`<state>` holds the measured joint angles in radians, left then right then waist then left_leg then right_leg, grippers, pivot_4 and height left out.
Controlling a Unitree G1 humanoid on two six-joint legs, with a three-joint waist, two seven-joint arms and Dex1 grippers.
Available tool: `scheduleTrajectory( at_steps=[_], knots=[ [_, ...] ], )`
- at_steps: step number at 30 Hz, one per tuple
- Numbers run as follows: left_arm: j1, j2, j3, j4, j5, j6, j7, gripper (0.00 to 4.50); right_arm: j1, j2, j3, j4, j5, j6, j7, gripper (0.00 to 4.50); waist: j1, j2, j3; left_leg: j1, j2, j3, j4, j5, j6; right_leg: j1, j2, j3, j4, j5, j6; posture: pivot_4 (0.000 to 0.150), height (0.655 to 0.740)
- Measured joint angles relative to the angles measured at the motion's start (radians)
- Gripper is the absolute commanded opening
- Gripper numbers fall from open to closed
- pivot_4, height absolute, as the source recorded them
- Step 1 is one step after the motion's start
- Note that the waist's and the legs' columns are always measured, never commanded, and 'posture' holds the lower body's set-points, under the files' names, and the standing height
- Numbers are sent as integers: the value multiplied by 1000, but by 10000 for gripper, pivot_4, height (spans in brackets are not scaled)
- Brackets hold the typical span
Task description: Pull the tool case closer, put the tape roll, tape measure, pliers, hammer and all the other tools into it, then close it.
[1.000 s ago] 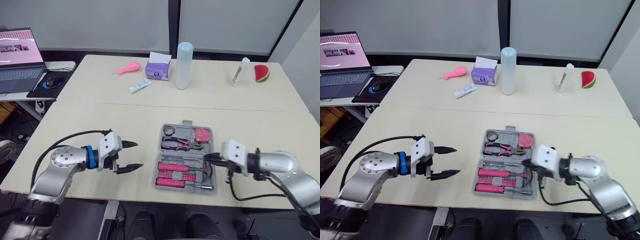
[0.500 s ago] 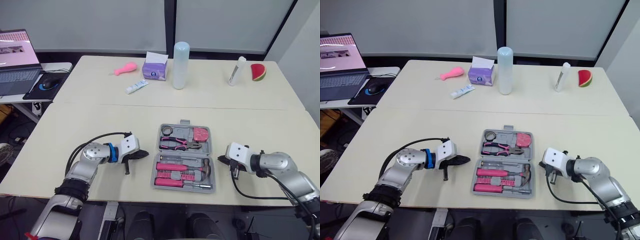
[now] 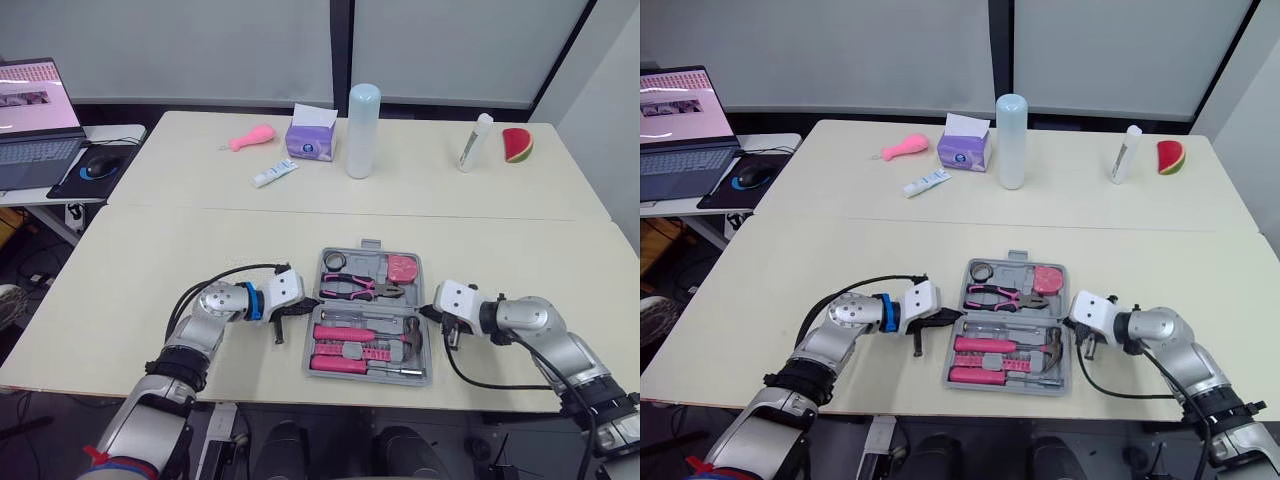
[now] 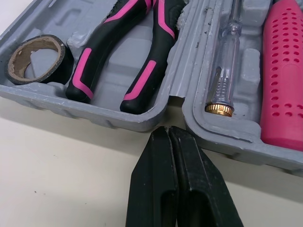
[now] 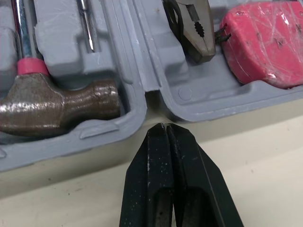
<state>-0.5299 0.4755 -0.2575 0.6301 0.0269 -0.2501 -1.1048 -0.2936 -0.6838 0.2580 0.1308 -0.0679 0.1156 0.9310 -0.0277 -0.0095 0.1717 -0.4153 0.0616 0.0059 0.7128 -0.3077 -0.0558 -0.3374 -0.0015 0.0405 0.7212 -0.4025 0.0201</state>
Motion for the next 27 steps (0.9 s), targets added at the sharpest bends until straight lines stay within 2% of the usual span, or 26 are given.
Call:
scheduleTrajectory(
  at_steps=[8, 17, 27],
  knots=[
    [14, 7, 0, -26, -1, 2, -28, 189, 3, 0, 1, -16, -1, 6, 30, 0, 0, 0, 0, 0, 0, 0, 0, 0, 0, 0, 0, 0, 0, 0, 0, 1500, 7075],
    [73, 36, 1, -117, -7, 32, -67, 189, 64, -19, 0, -121, 2, 69, 72, 0, 0, 0, 0, 0, 0, -1, 0, 0, 0, 0, 0, 0, 0, 0, 0, 1500, 7075],
    [149, 56, 3, -233, -20, 98, -76, 189, 84, -26, 0, -154, 3, 88, 86, 0, 0, 0, 0, 0, 0, -1, 0, 0, 0, 0, 0, 1, 0, 0, 0, 1500, 7075]
  ],
)
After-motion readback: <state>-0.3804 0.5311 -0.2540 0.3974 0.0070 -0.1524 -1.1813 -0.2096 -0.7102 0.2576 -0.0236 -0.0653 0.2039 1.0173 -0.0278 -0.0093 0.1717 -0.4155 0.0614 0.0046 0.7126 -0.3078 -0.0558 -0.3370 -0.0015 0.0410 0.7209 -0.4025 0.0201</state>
